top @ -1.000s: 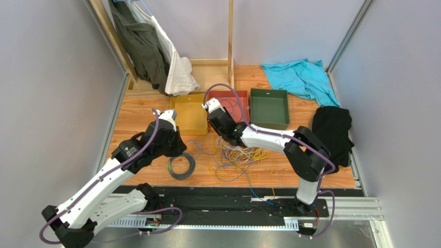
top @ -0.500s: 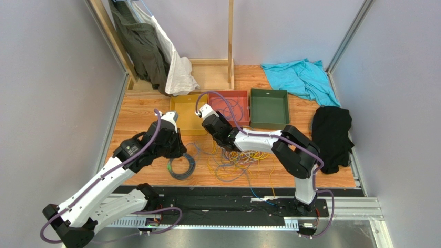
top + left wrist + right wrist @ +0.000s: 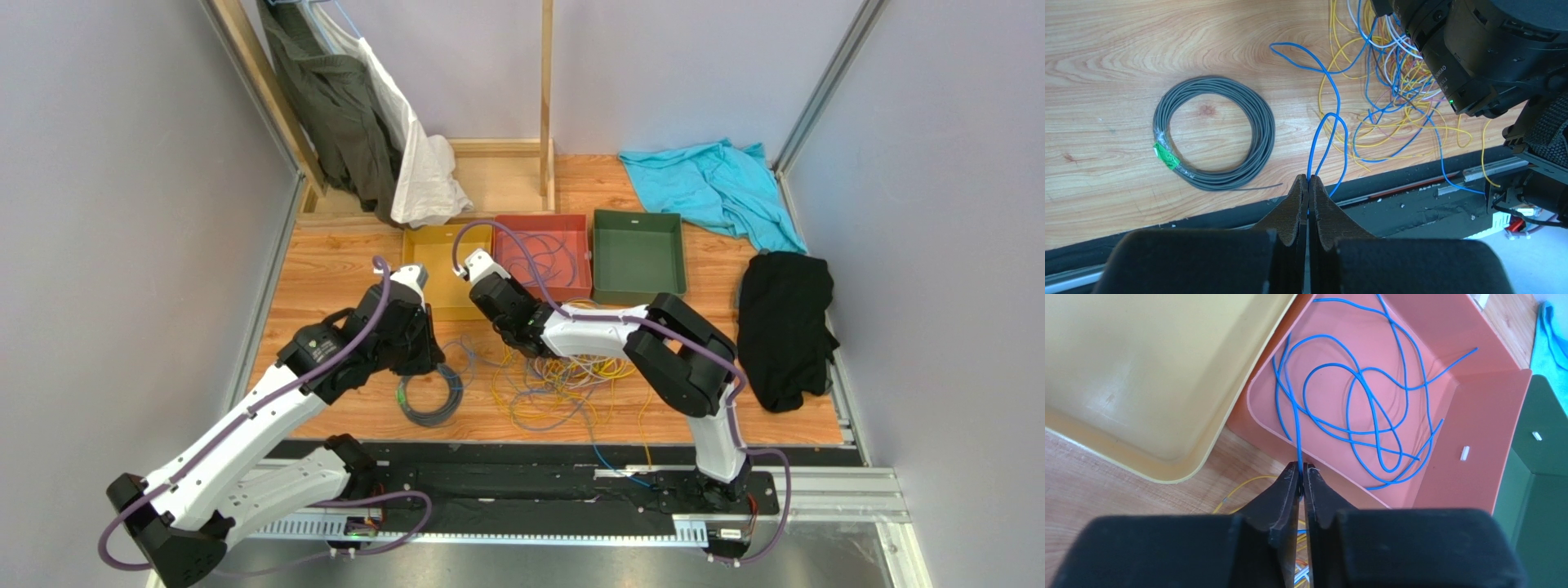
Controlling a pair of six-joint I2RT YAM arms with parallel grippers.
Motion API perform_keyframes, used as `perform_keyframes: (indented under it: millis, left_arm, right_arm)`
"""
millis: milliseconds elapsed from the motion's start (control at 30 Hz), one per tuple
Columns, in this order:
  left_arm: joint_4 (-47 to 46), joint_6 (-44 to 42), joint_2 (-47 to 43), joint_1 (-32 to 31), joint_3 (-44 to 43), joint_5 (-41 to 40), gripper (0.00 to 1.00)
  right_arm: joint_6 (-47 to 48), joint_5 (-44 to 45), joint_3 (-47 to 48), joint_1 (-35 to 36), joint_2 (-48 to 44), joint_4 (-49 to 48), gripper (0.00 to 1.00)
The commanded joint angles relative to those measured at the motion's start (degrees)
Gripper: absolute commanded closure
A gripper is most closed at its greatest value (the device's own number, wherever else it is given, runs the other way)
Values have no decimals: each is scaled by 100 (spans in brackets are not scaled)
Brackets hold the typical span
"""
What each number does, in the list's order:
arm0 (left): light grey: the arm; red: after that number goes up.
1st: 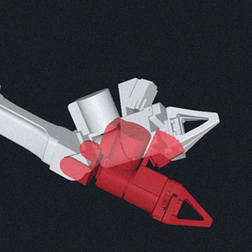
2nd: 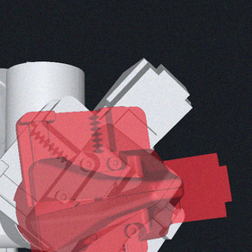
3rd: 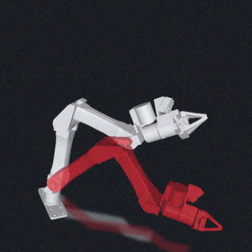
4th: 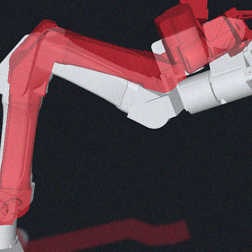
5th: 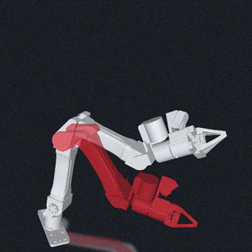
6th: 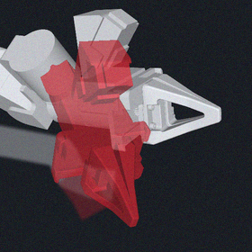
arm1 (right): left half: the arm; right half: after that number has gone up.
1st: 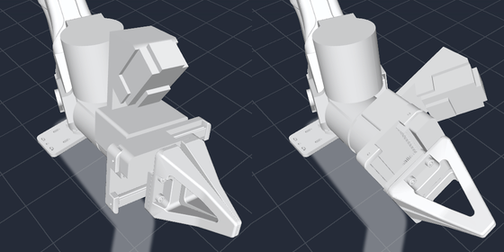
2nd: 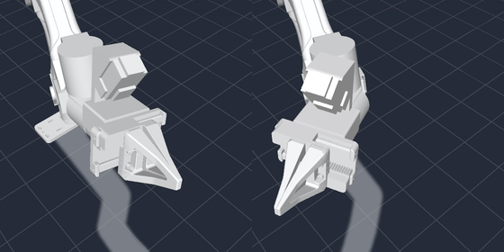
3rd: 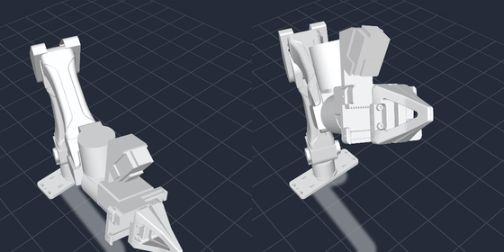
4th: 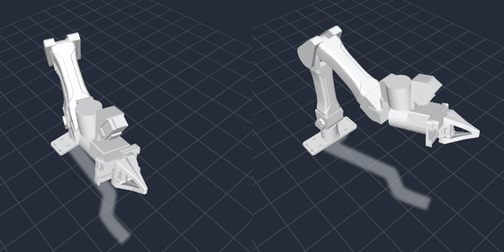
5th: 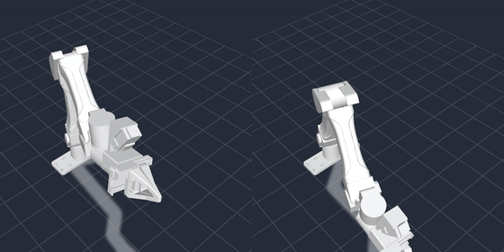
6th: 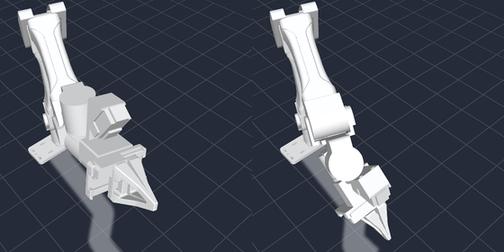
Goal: Untangle the cables
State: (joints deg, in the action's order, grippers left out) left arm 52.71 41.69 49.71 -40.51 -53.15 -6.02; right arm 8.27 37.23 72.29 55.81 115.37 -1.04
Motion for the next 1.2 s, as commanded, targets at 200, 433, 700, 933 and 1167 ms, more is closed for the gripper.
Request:
perform_keyframes:
  millis: [200, 433, 700, 933, 1167]
  left_arm:
    - [-103, -65, -32, 8, -29, 101, 100]
    - [-182, -30, -49, 8, -12, 101, 100]
    - [-208, -47, -111, 0, -38, 75, 100]
    - [-199, -135, -102, 8, -143, -13, 100]
    - [-226, -170, 21, 8, -310, -48, 100]
  right_arm:
    - [104, 328, 171, -9, -392, -134, 100]
    - [254, 399, 434, -18, -1112, 77, 100]
    - [272, 311, 1243, -219, -1307, 745, 100]
    - [-88, 136, 1393, -571, -885, 1140, 100]
    - [-739, 12, 1174, -747, -1077, 1405, 28]
